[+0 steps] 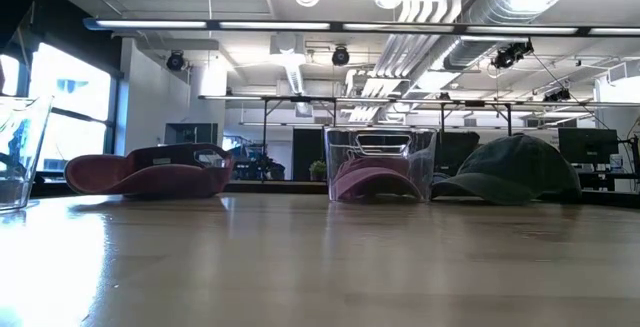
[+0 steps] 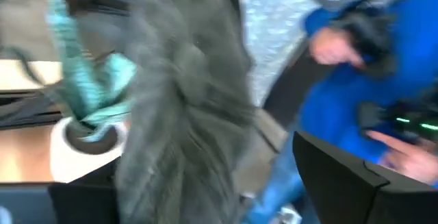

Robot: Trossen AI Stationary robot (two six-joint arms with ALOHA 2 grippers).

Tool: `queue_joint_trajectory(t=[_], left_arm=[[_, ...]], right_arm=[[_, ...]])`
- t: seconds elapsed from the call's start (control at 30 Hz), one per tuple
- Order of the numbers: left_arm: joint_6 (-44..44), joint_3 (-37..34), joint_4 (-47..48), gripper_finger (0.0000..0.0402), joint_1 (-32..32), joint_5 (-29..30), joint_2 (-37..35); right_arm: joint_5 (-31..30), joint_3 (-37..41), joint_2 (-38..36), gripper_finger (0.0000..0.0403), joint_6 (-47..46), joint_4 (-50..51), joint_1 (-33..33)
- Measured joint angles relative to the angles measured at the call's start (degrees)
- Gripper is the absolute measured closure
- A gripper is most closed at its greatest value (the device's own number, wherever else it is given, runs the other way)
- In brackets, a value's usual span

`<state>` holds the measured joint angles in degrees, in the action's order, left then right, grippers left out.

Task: Pick & Place hat
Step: Put the left black cap into the bottom transparent bin

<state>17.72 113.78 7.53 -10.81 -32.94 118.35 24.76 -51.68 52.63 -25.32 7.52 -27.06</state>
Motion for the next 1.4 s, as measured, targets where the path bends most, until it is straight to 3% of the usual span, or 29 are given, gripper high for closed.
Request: queue_joint_trajectory(t=[0.13, 0.27, 0.5, 0.57, 0.9, 1.17, 1.3, 1.4], left_arm=[[0.85, -0.02, -0.52, 0.0168, -0.47, -5.24, 0.12], [1.16, -0.02, -1.29, 0.0242, -0.48, -7.30, 0.10], [5.35, 0.00, -5.16, 0.0376, -0.39, -13.29, -0.69], [5.50, -0.07, -4.42, 0.0394, -0.37, -13.65, -0.58], [7.17, -0.07, -1.69, 0.0360, -0.13, -11.88, -1.18], [3.84, -0.07, 11.21, 0.0237, 4.17, -11.82, -1.21], [2.51, -0.22, 16.67, 0.0199, 5.99, -7.37, -3.06], [-4.17, 0.11, 18.50, 0.0193, 5.78, -1.39, -5.48]], right_arm=[[-2.63, 0.00, -2.38, 0.0399, -0.17, 1.44, 0.01], [-5.01, 0.00, -4.34, 0.0399, -0.24, 4.64, 0.01], [-5.14, 0.00, -5.11, 0.0400, -2.61, 8.09, -0.45], [-5.20, 0.00, -5.08, 0.0398, -3.14, 8.66, -1.60], [-5.90, 0.00, -4.19, 0.0400, -1.55, 6.96, -3.44], [-6.38, 0.00, -3.53, 0.0401, -1.67, 5.70, -3.88], [-7.30, 0.00, -3.55, 0.0401, -1.39, 5.71, -4.76], [-8.65, 0.00, -3.55, 0.0401, -1.52, 5.75, -5.35]])
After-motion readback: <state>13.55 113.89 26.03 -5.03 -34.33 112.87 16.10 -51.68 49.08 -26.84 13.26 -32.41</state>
